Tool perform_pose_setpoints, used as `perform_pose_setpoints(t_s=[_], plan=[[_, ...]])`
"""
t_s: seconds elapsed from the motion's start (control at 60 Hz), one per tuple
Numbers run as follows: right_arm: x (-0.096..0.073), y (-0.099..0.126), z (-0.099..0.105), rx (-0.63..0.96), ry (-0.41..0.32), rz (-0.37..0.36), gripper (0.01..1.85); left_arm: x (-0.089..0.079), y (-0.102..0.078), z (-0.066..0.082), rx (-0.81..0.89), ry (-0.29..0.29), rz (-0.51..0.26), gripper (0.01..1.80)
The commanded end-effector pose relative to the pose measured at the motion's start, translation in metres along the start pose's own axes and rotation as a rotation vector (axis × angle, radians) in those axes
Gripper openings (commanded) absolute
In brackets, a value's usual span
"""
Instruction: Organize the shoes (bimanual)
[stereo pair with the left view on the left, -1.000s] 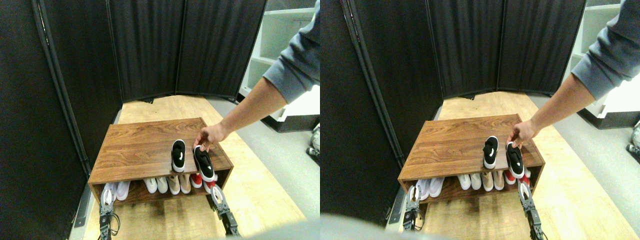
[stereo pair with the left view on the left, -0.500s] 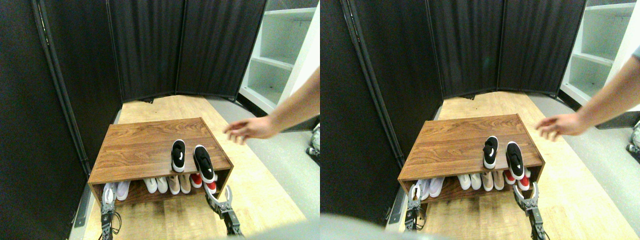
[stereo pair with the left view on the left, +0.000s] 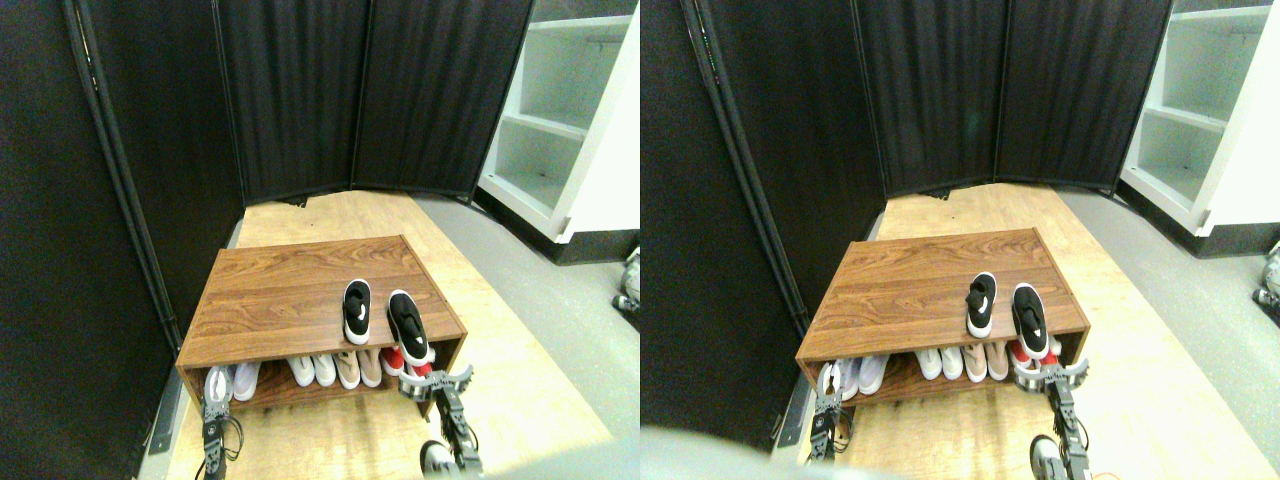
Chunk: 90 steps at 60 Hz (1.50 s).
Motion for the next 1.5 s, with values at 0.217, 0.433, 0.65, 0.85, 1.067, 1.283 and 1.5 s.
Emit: perform_pose_setpoints(t_s=[0.217, 0.433, 0.65, 0.85, 1.067, 1.283, 1.5], plan=[[0.044, -0.02, -0.008, -0.034, 0.009, -0.043, 1.74, 0.004, -0.002, 0.002, -0.001, -0.003, -0.031, 0.08], [0.064, -0.027, -0.009, -0.044, 0.006, -0.086, 1.73, 0.004, 0.005, 0.005, 0.004, -0.011, -0.026, 0.08], [0.066, -0.024, -0.009, -0.061, 0.0, -0.093, 1.72, 0.003, 0.008, 0.007, 0.007, -0.022, -0.027, 0.08], [0.044, -0.017, -0.007, -0.054, 0.023, -0.022, 1.72, 0.0, 0.009, 0.009, 0.007, -0.024, -0.028, 0.08], [0.011, 0.0, -0.003, -0.005, 0.027, 0.016, 1.75, -0.001, 0.009, 0.007, 0.002, -0.027, -0.027, 0.09], [-0.022, 0.022, 0.012, -0.022, -0.04, 0.047, 1.4, -0.002, 0.005, 0.004, -0.002, -0.019, -0.026, 0.06], [-0.032, 0.046, 0.04, -0.181, -0.33, -0.021, 0.01, -0.003, 0.006, 0.004, -0.002, -0.019, -0.028, 0.07]])
